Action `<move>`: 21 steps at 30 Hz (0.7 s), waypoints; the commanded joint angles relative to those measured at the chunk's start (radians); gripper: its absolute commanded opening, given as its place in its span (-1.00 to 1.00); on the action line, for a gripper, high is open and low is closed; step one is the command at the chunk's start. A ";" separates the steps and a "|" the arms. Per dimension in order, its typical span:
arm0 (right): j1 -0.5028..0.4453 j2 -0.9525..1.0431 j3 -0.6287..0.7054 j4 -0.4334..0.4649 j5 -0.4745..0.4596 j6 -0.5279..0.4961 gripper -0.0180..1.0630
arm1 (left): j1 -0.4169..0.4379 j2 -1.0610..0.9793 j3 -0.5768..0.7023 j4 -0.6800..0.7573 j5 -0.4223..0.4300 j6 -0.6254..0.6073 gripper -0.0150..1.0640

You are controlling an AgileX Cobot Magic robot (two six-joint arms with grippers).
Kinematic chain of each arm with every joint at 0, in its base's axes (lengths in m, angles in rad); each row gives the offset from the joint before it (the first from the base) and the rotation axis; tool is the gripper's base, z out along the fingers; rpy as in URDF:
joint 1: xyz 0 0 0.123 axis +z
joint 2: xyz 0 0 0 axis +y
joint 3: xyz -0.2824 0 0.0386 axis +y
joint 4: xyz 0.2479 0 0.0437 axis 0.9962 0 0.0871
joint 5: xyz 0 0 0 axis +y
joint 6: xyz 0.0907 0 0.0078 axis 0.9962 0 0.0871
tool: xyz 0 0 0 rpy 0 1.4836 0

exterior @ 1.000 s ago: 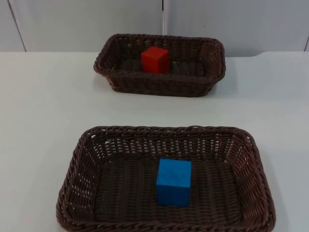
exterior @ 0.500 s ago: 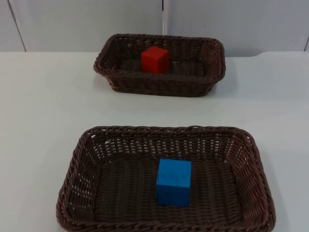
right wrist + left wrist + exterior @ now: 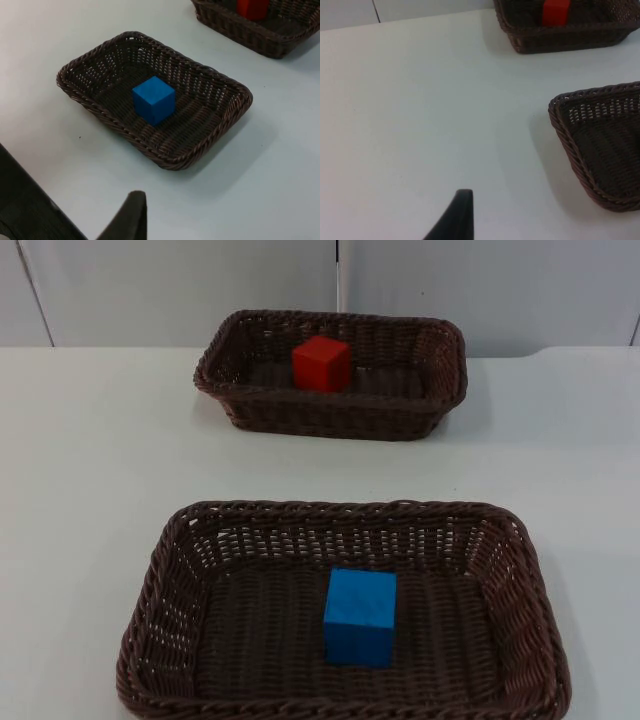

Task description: Pick up one cube with the left hand and place it into the upper basket. Pick up one cube with the right hand and place it into the lower basket.

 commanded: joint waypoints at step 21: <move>0.000 -0.002 0.001 0.006 -0.015 -0.007 0.98 | 0.073 -0.002 0.003 0.006 0.001 0.002 0.98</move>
